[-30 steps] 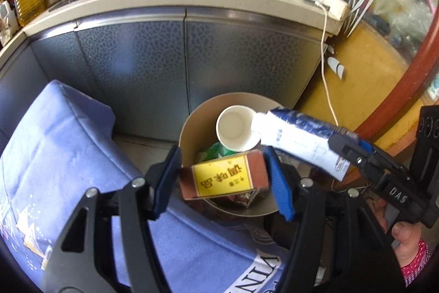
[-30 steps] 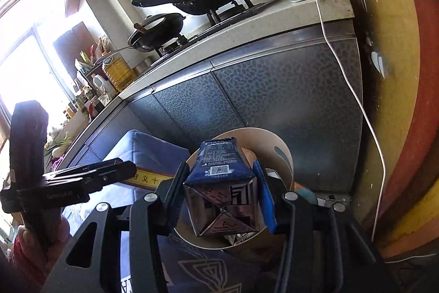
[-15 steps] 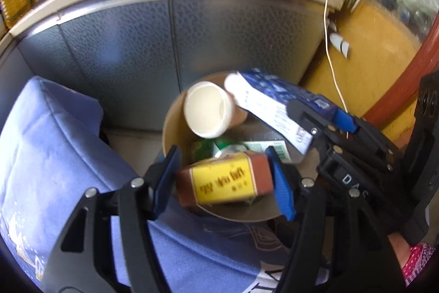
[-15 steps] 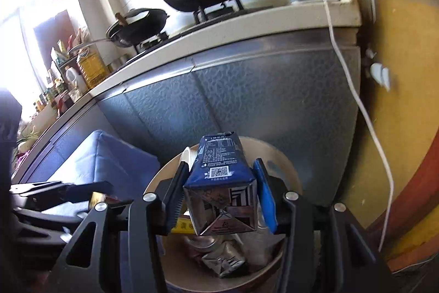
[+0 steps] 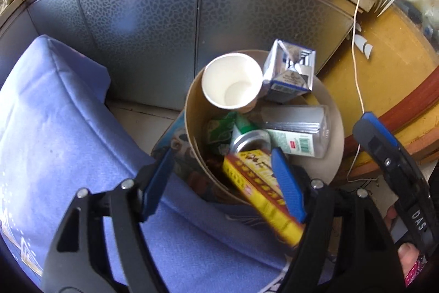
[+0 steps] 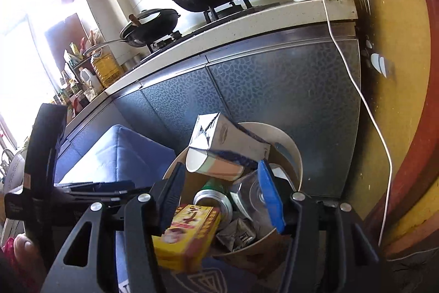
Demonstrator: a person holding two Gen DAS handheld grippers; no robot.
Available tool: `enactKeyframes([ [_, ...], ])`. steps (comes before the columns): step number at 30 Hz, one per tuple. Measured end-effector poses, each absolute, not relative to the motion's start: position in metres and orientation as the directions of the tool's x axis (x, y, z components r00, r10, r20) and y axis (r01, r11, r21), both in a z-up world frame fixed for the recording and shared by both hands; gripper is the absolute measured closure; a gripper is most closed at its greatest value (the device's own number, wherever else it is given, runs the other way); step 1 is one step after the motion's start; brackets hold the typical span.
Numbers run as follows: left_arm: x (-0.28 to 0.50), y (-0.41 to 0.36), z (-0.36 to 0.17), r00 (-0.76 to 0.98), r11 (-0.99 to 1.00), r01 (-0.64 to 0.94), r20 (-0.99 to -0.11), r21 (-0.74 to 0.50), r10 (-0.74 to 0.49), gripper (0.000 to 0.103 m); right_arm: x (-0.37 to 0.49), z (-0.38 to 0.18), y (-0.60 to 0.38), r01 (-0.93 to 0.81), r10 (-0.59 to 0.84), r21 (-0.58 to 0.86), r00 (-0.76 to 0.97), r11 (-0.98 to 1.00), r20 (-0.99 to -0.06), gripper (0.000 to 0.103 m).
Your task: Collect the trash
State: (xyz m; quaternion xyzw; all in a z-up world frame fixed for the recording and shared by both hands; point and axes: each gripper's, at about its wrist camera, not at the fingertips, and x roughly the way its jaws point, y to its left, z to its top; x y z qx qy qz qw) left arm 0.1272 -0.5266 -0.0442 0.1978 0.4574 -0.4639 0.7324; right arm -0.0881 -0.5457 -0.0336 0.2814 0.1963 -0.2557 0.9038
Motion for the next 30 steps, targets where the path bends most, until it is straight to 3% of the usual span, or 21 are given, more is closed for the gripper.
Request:
enactKeyframes([
  [14, 0.096, -0.477, -0.005, 0.189, 0.476, 0.867, -0.789, -0.146, -0.585, 0.033, -0.141, -0.021, -0.514, 0.612, -0.406, 0.403, 0.772, 0.681, -0.488, 0.048],
  [30, 0.038, -0.385, 0.022, 0.387, 0.543, 0.84, -0.684, -0.015, -0.618, 0.033, -0.159, -0.003, -0.453, 0.571, -0.343, 0.409, 0.791, 0.712, -0.507, 0.048],
])
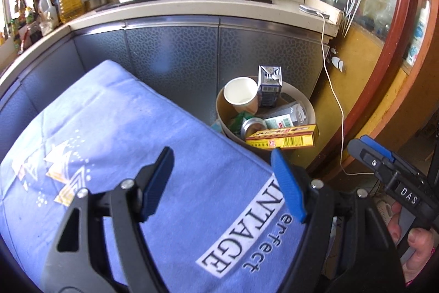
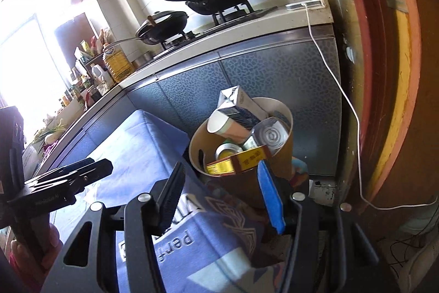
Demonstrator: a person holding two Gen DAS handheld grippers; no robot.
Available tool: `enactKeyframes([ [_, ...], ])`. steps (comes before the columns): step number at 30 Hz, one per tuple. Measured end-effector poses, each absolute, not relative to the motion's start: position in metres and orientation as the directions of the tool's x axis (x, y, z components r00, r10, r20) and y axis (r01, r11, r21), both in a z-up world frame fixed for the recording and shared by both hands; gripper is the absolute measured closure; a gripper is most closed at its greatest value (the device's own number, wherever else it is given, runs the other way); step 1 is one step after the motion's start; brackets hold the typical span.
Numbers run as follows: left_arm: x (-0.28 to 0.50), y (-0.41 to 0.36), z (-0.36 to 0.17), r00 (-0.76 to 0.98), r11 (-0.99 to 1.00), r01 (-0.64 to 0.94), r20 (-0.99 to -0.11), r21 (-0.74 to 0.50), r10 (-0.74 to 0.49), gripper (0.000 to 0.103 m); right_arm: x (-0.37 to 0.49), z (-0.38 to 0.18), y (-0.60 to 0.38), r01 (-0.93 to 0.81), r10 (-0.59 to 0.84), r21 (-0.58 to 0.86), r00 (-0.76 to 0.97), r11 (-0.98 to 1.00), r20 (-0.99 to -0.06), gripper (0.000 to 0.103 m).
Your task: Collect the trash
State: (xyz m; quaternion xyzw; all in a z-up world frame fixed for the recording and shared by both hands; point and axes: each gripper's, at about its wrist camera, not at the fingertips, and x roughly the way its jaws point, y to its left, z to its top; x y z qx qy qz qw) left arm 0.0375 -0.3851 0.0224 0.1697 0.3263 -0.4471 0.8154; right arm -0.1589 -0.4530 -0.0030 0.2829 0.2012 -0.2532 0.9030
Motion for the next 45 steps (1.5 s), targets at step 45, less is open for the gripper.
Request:
enactKeyframes([
  [45, -0.011, -0.354, 0.056, 0.553, 0.638, 0.766, -0.579, 0.071, -0.599, 0.006, -0.183, 0.025, -0.417, 0.569, -0.272, 0.437, 0.773, 0.696, -0.573, 0.046],
])
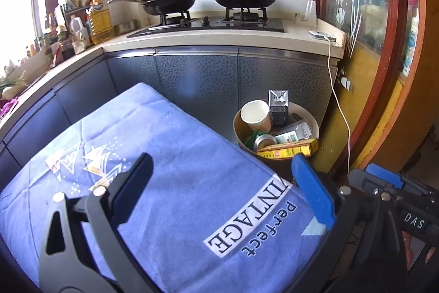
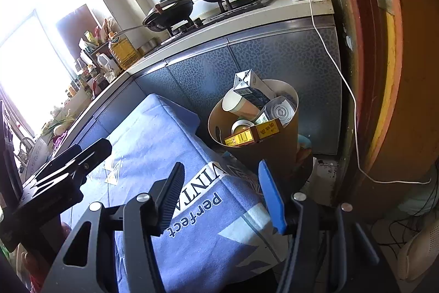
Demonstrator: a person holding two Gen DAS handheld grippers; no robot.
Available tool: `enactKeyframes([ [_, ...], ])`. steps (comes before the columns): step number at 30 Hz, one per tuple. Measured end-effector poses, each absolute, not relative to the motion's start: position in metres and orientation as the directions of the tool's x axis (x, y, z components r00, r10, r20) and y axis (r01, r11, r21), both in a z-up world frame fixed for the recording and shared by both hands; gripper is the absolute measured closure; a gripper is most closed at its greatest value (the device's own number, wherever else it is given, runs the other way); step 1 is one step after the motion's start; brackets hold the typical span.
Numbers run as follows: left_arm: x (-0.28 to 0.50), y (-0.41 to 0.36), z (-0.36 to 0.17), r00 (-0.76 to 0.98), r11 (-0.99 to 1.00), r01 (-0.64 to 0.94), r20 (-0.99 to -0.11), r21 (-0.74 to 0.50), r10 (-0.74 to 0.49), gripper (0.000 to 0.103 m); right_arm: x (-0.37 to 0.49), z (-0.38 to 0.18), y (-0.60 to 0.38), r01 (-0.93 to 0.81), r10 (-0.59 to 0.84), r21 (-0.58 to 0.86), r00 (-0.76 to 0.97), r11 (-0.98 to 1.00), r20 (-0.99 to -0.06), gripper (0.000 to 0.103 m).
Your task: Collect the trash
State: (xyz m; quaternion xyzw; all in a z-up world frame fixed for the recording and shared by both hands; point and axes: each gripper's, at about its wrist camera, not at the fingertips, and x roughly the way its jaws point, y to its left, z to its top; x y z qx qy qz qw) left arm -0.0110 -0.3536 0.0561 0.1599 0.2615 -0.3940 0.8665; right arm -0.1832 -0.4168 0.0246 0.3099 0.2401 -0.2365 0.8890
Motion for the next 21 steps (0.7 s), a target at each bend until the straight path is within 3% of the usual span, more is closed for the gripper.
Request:
enactKeyframes([
  [21, -0.017, -0.393, 0.056, 0.611, 0.68, 0.724, -0.567, 0.117, -0.553, 0.006, -0.18, 0.032, -0.448, 0.566, -0.262, 0.419, 0.764, 0.71, -0.589, 0.041],
])
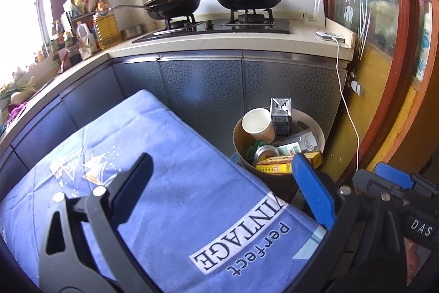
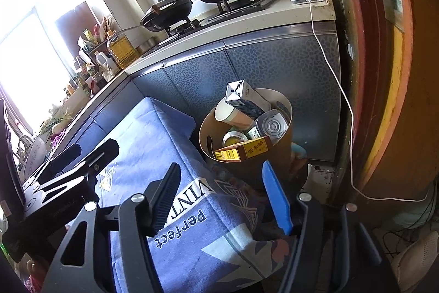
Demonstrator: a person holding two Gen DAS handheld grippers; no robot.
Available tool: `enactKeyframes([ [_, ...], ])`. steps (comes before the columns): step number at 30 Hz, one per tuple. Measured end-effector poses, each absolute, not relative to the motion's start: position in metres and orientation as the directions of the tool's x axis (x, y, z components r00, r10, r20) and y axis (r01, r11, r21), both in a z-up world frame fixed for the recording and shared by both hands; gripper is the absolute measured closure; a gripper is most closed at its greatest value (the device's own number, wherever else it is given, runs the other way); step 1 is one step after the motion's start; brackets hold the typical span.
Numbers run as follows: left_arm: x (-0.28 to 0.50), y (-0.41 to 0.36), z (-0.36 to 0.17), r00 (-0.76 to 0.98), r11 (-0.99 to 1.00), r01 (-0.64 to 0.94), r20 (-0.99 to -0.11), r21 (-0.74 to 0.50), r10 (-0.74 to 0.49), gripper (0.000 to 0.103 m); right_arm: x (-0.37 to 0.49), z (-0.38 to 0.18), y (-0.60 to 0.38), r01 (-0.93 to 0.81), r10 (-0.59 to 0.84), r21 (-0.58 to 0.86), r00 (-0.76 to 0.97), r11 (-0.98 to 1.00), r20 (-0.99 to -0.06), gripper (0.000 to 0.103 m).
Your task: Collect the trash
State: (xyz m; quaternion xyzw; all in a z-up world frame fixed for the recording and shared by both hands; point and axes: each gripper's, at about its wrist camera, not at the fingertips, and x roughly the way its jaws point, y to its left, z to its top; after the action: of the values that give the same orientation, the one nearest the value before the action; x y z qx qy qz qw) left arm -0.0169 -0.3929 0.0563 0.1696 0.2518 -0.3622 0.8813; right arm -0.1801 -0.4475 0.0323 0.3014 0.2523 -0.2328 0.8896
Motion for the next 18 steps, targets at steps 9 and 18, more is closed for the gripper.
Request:
enactKeyframes([
  [9, -0.009, -0.399, 0.053, 0.607, 0.685, 0.72, -0.578, 0.111, -0.545, 0.006, -0.172, 0.033, -0.449, 0.595, -0.276, 0.391, 0.734, 0.702, -0.621, 0.031],
  [18, -0.007, -0.4, 0.052, 0.614, 0.682, 0.721, -0.572, 0.125, -0.544, 0.006, -0.166, 0.031, -0.448, 0.589, -0.269, 0.39, 0.735, 0.708, -0.622, 0.029],
])
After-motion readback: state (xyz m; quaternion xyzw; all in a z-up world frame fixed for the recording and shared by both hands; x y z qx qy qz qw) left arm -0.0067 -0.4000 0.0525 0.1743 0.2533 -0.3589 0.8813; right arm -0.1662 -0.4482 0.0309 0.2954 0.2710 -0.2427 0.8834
